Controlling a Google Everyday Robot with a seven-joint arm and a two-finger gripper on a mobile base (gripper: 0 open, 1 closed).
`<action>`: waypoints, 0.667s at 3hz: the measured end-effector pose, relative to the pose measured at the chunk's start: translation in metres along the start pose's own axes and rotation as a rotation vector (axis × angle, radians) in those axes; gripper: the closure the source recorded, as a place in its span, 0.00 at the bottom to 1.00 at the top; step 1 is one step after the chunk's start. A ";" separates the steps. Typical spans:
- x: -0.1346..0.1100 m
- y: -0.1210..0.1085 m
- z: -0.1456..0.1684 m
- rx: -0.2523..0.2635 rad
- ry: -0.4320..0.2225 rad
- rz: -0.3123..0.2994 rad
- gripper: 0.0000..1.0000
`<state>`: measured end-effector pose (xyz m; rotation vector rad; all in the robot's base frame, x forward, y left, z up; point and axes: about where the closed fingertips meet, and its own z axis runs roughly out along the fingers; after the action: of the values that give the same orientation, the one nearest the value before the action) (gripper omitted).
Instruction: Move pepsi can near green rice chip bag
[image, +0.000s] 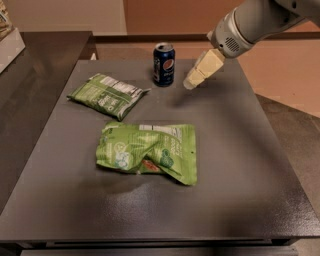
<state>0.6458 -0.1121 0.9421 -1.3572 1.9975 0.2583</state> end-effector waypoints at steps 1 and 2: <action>-0.012 -0.015 0.020 0.005 -0.052 0.049 0.00; -0.023 -0.027 0.039 0.019 -0.083 0.093 0.00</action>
Offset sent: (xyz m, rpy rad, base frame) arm 0.0718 0.0387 -0.0095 0.1639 -0.0093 -0.1156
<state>0.6912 -0.0861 0.9338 -1.2238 1.9916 0.3323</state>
